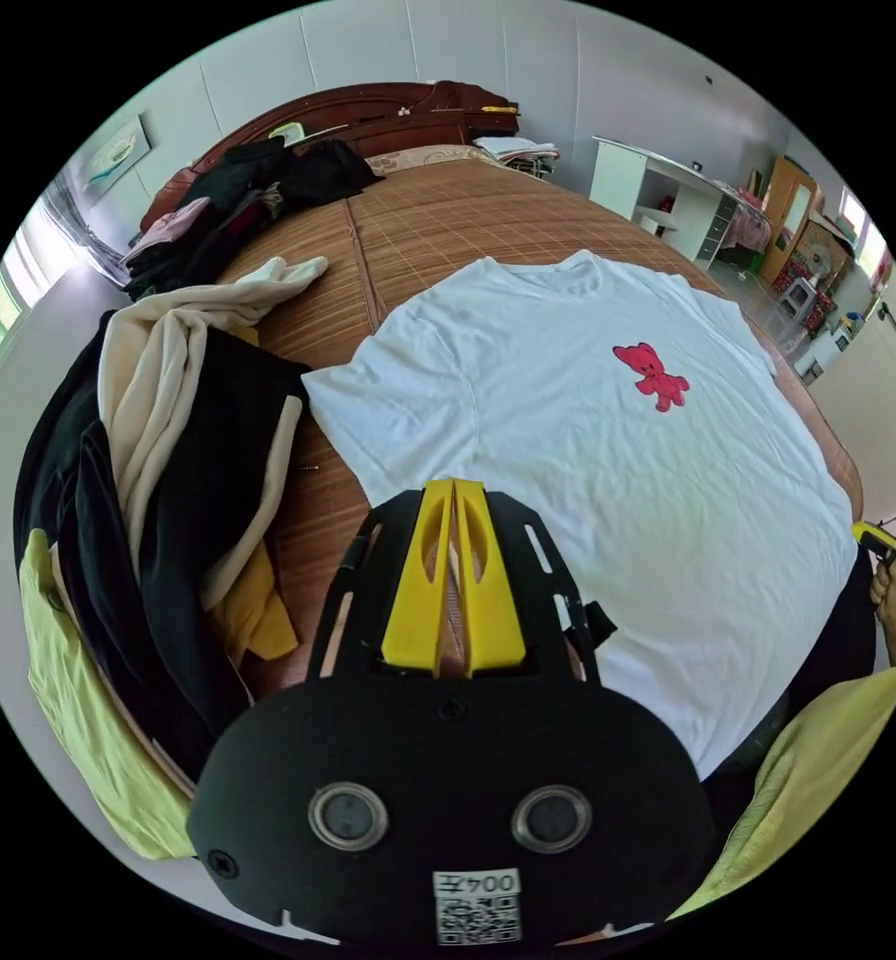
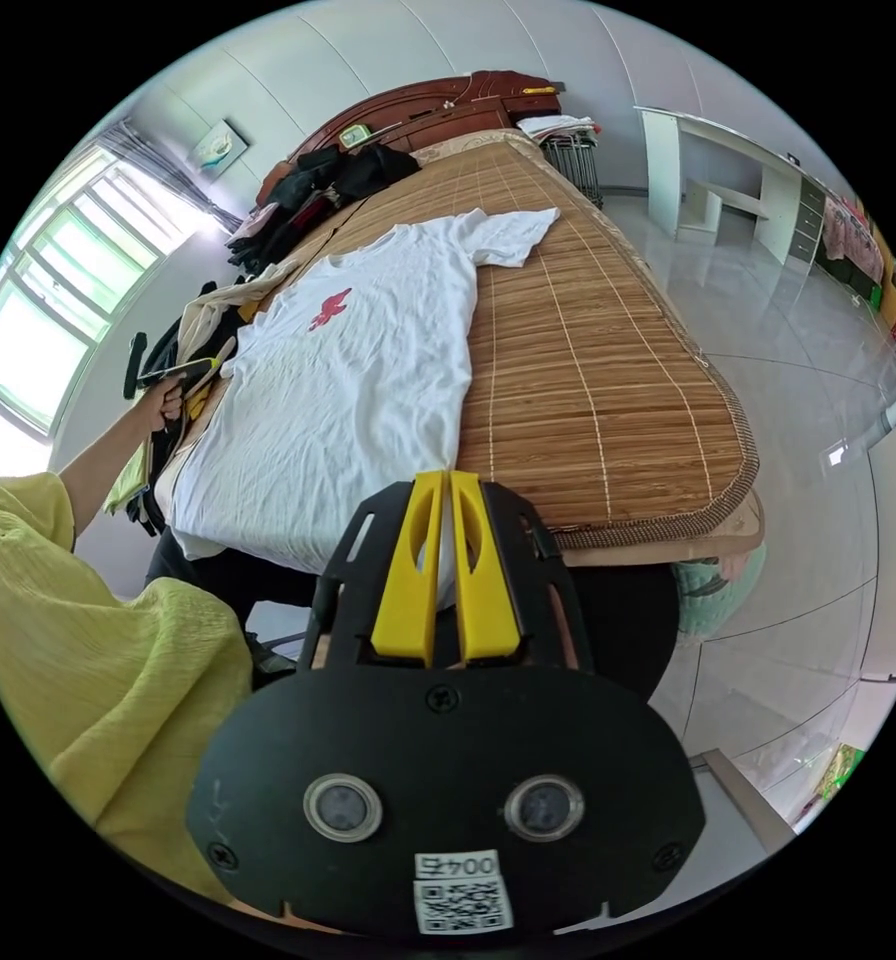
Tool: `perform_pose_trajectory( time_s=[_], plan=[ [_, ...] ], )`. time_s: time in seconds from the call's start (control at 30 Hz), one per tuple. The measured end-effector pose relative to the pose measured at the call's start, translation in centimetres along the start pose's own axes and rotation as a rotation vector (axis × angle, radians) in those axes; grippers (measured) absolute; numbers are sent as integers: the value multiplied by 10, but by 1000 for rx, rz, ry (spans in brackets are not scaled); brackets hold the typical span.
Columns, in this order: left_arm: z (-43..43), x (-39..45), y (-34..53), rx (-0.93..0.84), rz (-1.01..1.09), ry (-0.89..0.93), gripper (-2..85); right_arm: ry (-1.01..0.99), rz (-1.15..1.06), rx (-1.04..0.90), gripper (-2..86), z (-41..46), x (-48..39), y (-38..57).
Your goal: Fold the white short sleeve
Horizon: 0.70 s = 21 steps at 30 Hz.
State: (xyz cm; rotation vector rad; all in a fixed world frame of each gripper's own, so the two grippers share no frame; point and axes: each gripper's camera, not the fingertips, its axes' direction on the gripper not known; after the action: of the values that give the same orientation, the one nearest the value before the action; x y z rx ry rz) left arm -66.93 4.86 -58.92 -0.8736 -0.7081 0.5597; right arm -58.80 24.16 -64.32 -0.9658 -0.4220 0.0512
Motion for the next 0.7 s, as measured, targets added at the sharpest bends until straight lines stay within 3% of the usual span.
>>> perform_pose_trajectory(
  time_s=[0.2, 0.33, 0.5, 0.7],
  plan=[
    [-54, 89, 108, -1, 46, 81, 14, 15, 17, 11, 48, -9, 0, 3],
    [-69, 115, 186, -50, -1, 76, 21, -88, 76, 87, 59, -33, 10, 14],
    [-64, 135, 222, -32, -72, 98, 23, -98, 76, 85, 68, -27, 7, 7],
    [-42, 192, 232, -102, 75, -8, 22, 14, 42, 60, 76, -28, -13, -19]
  ],
)
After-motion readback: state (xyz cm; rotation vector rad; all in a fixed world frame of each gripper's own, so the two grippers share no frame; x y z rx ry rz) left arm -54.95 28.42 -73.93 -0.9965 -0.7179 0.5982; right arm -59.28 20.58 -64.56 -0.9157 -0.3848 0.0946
